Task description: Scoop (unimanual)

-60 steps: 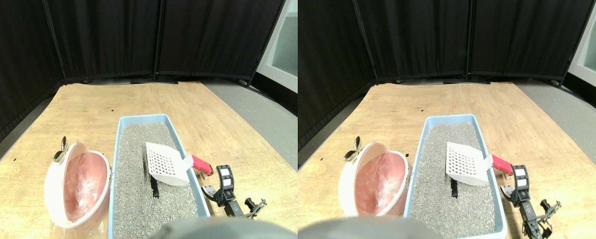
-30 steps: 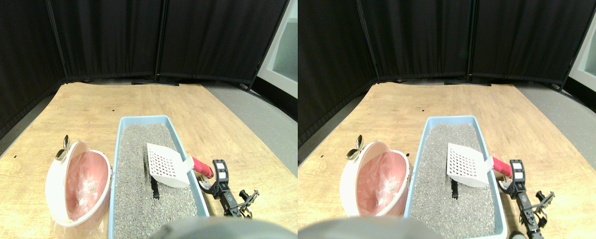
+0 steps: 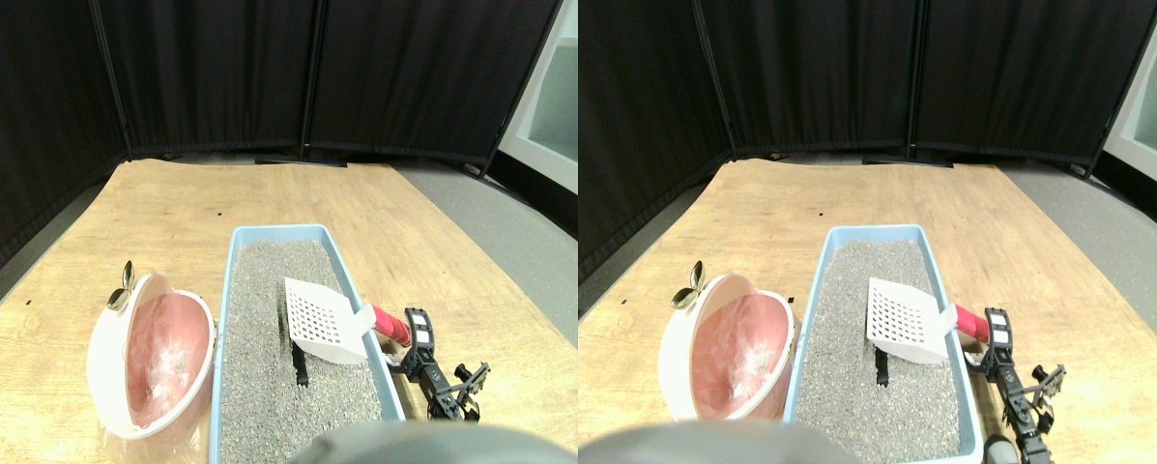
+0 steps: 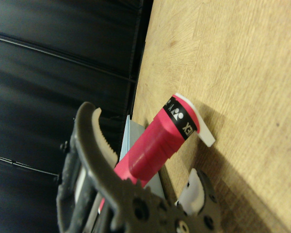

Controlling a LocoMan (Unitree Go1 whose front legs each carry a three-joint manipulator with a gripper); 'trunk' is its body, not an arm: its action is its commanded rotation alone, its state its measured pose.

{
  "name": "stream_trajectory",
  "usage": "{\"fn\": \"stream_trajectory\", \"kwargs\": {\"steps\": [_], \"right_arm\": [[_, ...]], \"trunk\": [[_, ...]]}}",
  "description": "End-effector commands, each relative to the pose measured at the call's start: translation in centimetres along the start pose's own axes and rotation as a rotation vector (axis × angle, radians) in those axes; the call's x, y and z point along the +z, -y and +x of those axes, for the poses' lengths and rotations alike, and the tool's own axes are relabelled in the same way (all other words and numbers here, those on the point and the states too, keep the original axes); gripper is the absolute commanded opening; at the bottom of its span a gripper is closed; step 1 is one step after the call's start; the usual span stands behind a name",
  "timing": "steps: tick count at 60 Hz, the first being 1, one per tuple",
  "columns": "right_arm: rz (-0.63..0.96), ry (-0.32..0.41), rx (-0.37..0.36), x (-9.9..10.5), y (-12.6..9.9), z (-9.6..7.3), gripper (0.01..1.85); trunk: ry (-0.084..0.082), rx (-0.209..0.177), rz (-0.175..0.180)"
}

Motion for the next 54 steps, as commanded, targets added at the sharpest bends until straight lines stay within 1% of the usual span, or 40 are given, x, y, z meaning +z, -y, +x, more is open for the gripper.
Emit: {"fn": "stream_trajectory", "kwargs": {"steps": [1, 18, 22, 23, 25, 33, 36, 37, 39, 43, 54], "right_arm": [[-0.001, 0.035, 0.007, 0.9, -0.4, 0.2, 0.90], [0.049, 0.012, 0.029, 0.9, -0.2, 1.0, 0.89], [0.063, 0.008, 0.017, 1.0, -0.3, 1.3, 0.90], [0.063, 0.007, 0.015, 1.1, -0.3, 1.3, 0.90], [0.066, 0.003, 0.010, 1.1, -0.3, 1.4, 0.90], [0.078, -0.006, 0.017, 1.2, -0.3, 1.6, 0.90], [0.091, -0.023, 0.012, 1.0, -0.3, 1.7, 0.90], [0.096, -0.025, 0.012, 1.0, -0.3, 1.7, 0.90], [0.116, -0.032, 0.012, 0.8, -0.3, 1.7, 0.91], [0.124, -0.026, 0.005, 0.5, -0.4, 1.7, 0.91], [0.139, -0.036, 0.001, -0.1, -0.5, 1.8, 0.89]], "trunk": [[-0.012, 0.010, -0.025], [-0.008, 0.015, -0.029], [-0.008, 0.015, -0.029], [-0.004, 0.018, -0.030], [-0.004, 0.018, -0.030], [-0.004, 0.018, -0.033], [-0.004, 0.018, -0.033], [-0.007, 0.019, -0.033], [-0.009, 0.020, -0.034], [-0.009, 0.022, -0.035], [-0.006, 0.026, -0.038]]}}
